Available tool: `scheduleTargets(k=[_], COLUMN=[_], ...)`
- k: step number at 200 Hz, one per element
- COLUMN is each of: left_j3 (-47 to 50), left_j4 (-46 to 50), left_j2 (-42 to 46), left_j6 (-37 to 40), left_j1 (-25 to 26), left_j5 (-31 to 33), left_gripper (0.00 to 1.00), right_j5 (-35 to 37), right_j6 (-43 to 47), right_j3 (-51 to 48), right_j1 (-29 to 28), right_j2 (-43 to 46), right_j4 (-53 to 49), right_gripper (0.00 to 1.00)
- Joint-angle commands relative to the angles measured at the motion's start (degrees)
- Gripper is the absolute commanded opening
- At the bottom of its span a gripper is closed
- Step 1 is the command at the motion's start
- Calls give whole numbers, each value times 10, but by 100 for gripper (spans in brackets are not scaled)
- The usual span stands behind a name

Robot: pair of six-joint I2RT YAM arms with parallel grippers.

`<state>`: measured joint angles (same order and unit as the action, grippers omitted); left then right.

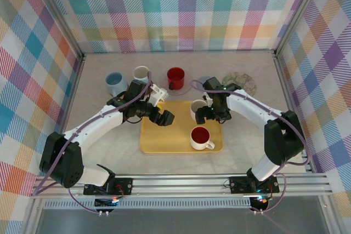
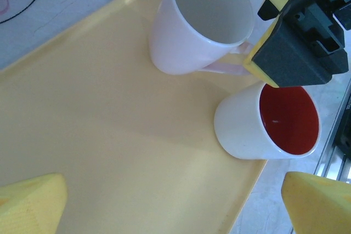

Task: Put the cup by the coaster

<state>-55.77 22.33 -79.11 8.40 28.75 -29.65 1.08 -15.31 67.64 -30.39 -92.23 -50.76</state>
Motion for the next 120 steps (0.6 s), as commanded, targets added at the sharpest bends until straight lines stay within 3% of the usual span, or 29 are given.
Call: scheduleTargets(k=[1, 34, 120], left_j3=[-15, -20, -19], left_j4=[2, 12, 9], left_j2=[-4, -3, -9], left_j6=[-2, 6, 5], left_j1=[5, 5, 5], left_j5=[-22, -19, -7], left_gripper=[100, 100, 100], right_j5=[13, -13, -50], right_j6=[13, 34, 42], right_j3=[13, 16, -10], right_j1=[5, 9, 9], right_j2=[-10, -20, -21], right_j4=[-21, -15, 34], right_gripper=[95, 94, 80])
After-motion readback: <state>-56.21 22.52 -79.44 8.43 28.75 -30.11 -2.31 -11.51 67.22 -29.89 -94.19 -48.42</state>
